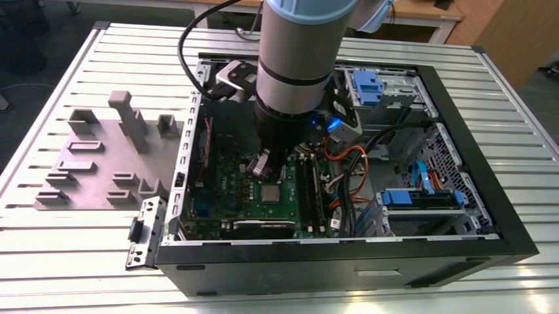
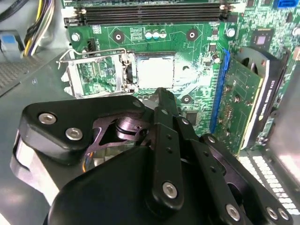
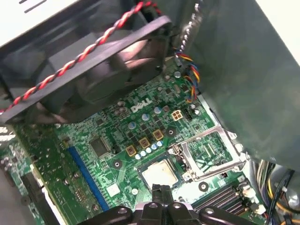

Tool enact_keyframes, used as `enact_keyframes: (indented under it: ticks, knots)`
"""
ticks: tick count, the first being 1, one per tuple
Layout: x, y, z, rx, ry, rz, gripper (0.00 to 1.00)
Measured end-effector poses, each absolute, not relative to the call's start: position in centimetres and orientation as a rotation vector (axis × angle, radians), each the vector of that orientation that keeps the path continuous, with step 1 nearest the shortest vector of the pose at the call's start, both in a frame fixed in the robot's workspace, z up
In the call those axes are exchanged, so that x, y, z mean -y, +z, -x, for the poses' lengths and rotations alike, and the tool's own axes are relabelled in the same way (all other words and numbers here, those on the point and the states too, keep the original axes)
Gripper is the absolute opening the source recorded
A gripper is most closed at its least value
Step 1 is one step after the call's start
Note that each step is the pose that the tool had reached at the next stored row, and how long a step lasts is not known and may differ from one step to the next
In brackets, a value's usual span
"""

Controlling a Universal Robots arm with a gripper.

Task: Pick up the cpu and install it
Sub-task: 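Close the cpu cover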

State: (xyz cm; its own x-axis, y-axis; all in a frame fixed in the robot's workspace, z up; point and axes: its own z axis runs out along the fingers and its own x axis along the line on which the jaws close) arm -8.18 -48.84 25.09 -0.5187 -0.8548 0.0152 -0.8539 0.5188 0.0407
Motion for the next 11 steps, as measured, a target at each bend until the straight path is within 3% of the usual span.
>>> enact_keyframes:
  ticks: [3,7,11]
  knots:
    - [48.84,25.07,8.19,2.707,-0.055,-1.544,0.11]
    - [48.84,25.05,8.18,2.728,-0.148,-1.568,0.11]
    - [48.84,24.86,8.17,2.688,-0.15,-1.632,0.11]
